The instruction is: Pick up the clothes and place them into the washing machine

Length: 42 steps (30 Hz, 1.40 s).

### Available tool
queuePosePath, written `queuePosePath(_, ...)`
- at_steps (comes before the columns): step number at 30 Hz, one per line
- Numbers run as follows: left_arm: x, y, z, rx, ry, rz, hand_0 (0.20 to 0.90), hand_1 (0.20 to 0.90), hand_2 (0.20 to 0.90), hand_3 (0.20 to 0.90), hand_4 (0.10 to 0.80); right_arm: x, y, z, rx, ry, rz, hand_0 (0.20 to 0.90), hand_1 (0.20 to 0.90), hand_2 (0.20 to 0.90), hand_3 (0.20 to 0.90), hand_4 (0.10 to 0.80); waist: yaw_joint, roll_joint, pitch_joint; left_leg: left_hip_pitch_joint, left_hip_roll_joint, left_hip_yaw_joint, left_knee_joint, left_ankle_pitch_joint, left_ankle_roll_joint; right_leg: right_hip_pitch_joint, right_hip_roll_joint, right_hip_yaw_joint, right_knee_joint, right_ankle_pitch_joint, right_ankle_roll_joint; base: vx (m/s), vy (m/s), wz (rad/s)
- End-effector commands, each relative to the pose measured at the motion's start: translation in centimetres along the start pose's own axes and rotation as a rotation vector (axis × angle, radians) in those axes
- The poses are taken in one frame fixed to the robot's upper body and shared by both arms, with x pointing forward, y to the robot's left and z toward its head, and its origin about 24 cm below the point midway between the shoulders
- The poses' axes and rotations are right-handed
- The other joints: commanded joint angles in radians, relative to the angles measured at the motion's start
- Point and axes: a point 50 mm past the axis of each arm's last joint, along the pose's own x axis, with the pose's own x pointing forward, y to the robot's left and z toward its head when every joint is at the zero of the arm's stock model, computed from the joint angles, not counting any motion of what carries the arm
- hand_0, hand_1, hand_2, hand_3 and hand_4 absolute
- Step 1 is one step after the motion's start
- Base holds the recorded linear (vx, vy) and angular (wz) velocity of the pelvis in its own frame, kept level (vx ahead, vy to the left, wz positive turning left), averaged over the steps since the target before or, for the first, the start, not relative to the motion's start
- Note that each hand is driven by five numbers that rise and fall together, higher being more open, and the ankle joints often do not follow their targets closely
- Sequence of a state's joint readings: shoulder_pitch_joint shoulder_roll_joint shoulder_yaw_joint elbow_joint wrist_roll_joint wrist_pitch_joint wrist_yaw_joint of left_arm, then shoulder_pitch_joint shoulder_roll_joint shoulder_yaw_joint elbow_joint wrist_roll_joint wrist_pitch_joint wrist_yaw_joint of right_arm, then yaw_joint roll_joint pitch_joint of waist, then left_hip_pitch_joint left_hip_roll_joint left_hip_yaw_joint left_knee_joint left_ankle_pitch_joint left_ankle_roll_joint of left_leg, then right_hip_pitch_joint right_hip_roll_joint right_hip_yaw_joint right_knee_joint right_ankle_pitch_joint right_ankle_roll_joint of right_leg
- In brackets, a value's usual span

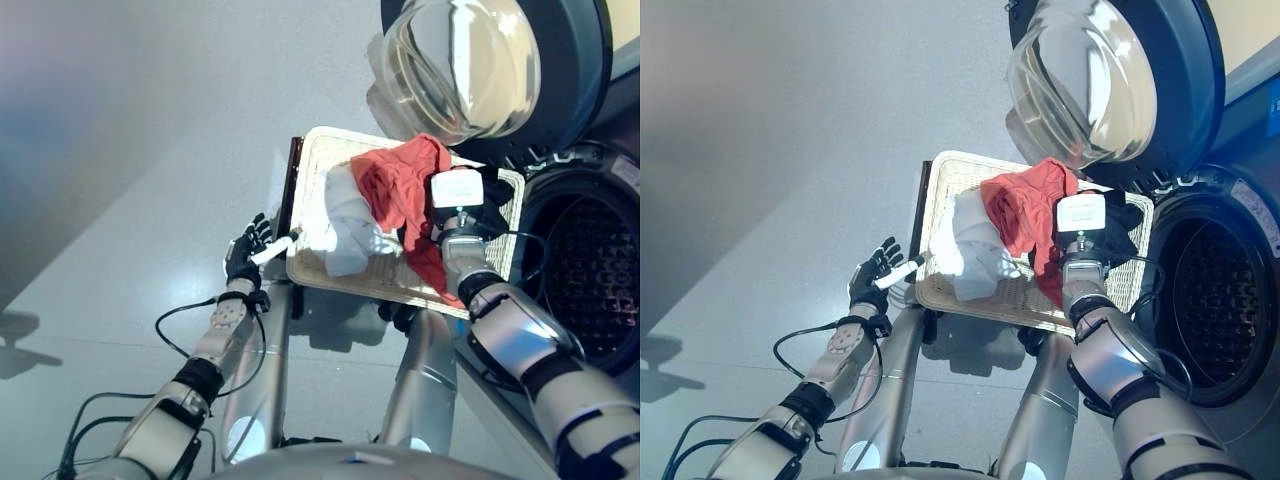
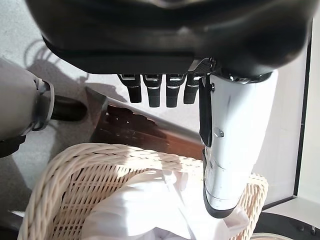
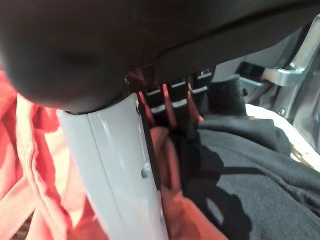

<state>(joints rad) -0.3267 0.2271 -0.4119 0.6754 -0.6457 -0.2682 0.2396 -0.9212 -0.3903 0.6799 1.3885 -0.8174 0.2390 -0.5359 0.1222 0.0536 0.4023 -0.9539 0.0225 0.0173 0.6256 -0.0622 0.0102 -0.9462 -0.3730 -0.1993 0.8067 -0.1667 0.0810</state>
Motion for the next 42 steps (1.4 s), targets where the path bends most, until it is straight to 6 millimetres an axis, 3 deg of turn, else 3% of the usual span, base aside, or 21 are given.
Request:
queuePosePath(1,0.2,-0.6,2.6,-0.024,-0.133,-0.043,0.900,0.900,0.900,0.900,0.800,2.1,-4.1,-0.3,-0.035,-0.037,-0.134,0.200,0.200,0.200,0.200,0.300,0.015,0.034,-0.028,-0.003,0.028,-0.033,0.098,-0.108,-0.055,0.000,0.020,0.060,-0.029,0.046,0.040,0.000,0.000,0.00)
queuePosePath(21,0.0,0.6,2.1,-0.039,-0.119,0.016,0.900,0.900,0.900,0.900,0.800,1.4,-2.9,0.0,0.271,0.031,-0.123,0.200,0.200,0.200,0.200,0.300,0.004,0.017,-0.045,0.018,0.035,-0.020,0.097,-0.113,-0.050,0.019,0.026,0.062,-0.043,0.056,0.039,0.001,0.001,0.00)
queuePosePath(26,-0.1,1.4,1.3,-0.047,-0.090,0.062,0.900,0.900,0.900,0.900,0.800,0.7,-2.4,1.2,0.454,-0.005,-0.127,0.200,0.200,0.200,0.200,0.300,-0.019,-0.007,-0.039,0.102,0.042,-0.004,0.030,-0.100,-0.049,0.097,0.037,0.058,-0.119,0.085,0.050,0.017,0.007,-0.05)
queuePosePath(27,0.0,1.5,1.2,-0.048,-0.087,0.070,0.900,0.900,0.900,0.900,0.800,0.5,-2.3,1.3,0.507,-0.008,-0.134,0.200,0.200,0.200,0.200,0.300,-0.027,-0.013,-0.039,0.107,0.036,-0.002,-0.002,-0.059,-0.043,0.108,0.036,0.049,-0.157,0.125,0.043,-0.016,0.020,-0.09)
queuePosePath(32,-0.2,2.0,1.0,-0.057,-0.090,0.101,0.900,0.900,0.900,0.900,0.800,-0.3,-2.2,1.2,0.717,-0.021,-0.154,0.200,0.200,0.200,0.200,0.300,-0.047,-0.036,-0.036,0.197,0.040,0.011,-0.079,-0.040,-0.048,0.198,0.041,0.040,-0.246,0.160,0.054,0.047,-0.009,-0.12)
queuePosePath(42,-1.4,4.3,-0.9,-0.060,-0.037,0.180,0.900,0.900,0.900,0.900,0.800,-4.5,2.4,1.4,1.097,0.022,0.004,0.200,0.200,0.200,0.200,0.300,-0.066,-0.080,-0.052,0.475,0.036,0.036,-0.314,0.025,-0.062,0.487,0.067,0.014,-0.524,0.255,0.075,0.102,-0.029,-0.10)
